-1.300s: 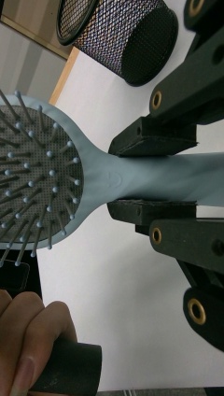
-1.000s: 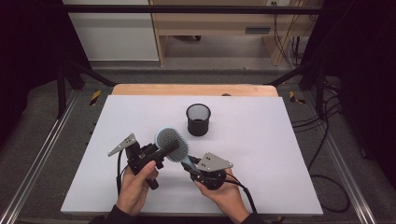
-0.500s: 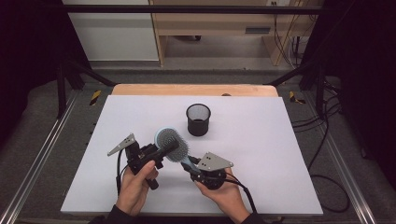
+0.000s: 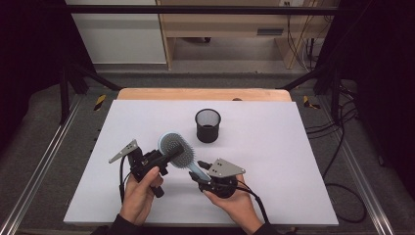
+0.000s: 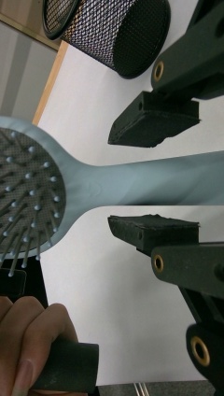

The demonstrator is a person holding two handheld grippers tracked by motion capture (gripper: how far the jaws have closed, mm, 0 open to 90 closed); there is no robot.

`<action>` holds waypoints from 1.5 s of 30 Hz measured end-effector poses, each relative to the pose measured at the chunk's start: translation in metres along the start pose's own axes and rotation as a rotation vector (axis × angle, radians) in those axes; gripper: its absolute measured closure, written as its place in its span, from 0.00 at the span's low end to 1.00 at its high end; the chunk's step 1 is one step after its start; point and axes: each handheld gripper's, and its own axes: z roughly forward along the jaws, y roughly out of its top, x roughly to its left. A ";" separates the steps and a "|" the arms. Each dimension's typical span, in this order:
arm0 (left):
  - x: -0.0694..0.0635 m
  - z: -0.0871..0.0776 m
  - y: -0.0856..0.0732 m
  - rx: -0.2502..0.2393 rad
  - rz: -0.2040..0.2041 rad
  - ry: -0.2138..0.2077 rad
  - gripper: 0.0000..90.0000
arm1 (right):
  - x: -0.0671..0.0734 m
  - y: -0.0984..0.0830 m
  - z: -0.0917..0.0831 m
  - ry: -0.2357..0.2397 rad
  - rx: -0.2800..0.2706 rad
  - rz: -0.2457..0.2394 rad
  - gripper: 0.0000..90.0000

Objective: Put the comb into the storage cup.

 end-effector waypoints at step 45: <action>0.013 -0.018 0.012 -0.116 -0.015 0.118 0.58 | -0.065 -0.006 -0.035 -0.067 -0.005 0.183 0.13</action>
